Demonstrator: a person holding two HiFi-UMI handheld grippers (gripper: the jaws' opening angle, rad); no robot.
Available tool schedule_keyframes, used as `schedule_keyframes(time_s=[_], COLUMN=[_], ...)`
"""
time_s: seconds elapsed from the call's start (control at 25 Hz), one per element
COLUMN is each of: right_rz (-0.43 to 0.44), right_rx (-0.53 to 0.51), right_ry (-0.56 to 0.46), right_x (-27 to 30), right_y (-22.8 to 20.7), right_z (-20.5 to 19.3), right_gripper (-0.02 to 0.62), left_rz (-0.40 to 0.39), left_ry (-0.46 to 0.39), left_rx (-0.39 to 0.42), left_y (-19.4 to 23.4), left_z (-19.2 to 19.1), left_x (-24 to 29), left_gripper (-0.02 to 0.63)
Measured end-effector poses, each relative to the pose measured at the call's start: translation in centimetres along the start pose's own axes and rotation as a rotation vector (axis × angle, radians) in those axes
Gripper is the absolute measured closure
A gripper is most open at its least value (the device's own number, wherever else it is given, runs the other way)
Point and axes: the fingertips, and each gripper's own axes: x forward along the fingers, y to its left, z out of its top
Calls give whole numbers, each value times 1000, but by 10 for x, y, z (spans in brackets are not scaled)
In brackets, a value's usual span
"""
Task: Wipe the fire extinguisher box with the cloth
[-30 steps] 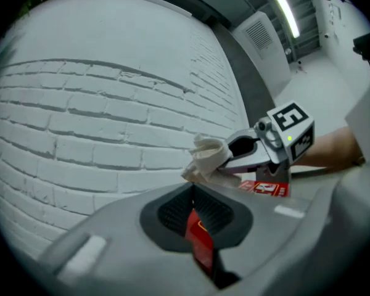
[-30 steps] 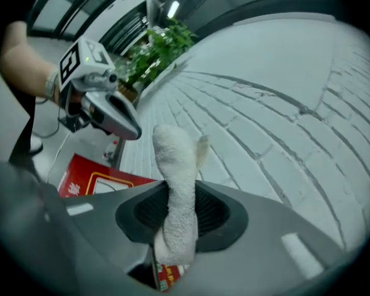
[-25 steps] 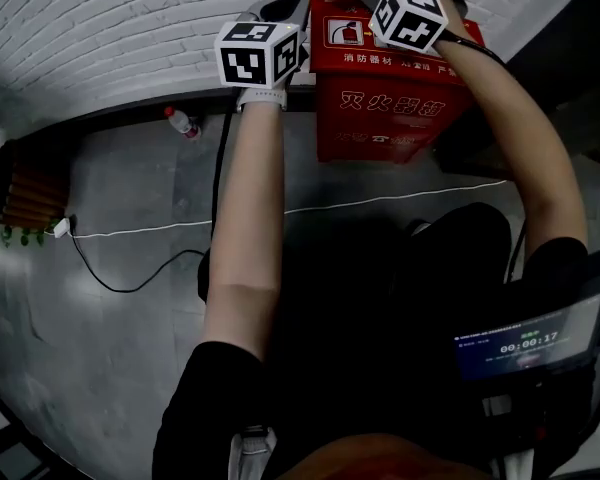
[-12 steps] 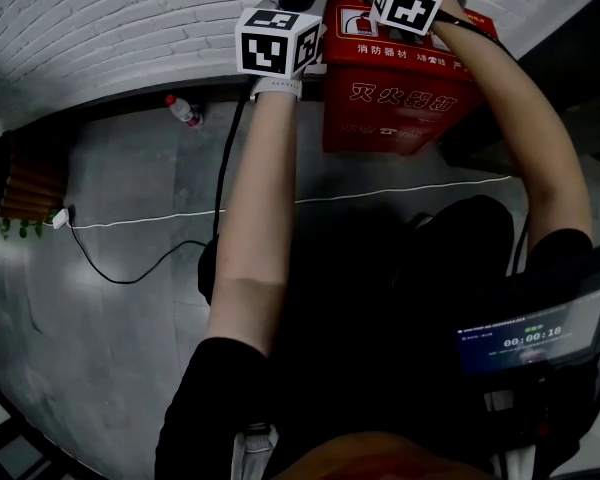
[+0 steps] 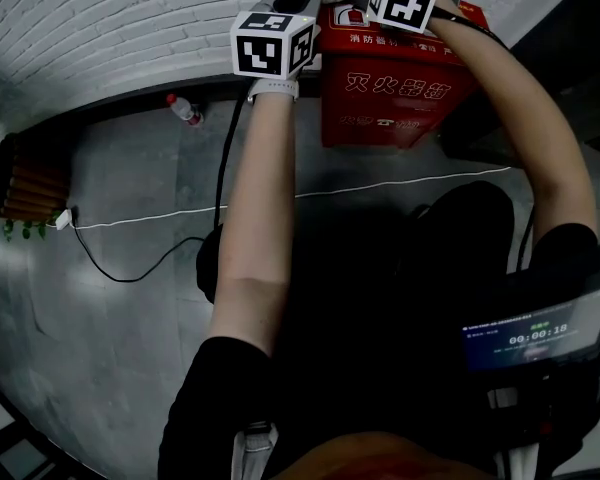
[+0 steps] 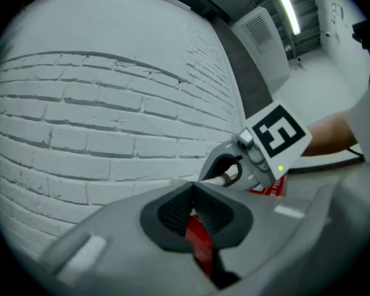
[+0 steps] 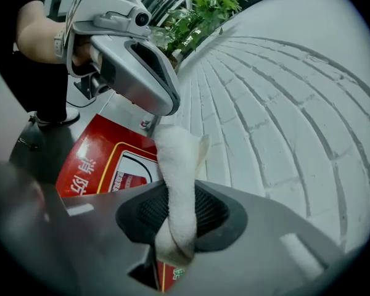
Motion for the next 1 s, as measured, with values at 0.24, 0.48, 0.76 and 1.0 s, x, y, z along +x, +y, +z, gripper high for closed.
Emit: schedule_keyframes(time_s=[0.24,0.48,0.76,1.0], right_rz=[53,107,144,175], right_rx=[21,31,47,45], right_ry=[-2,-11,-17,-28], right_x=[-22,-31,-51,-67], right_y=[24,47,70,89], right_z=[13,19,26,28], right_gripper=[500,499,497,497], left_rz=[-11,-3,1,4], left_ry=[-3,-11,-13,-23], left_rx=[2,-7,12,16], left_y=[-17,-27,-33,-35], left_z=[3,3,11,16], left_x=[-22,-33,-49,-54], left_gripper=[603,603,603,603])
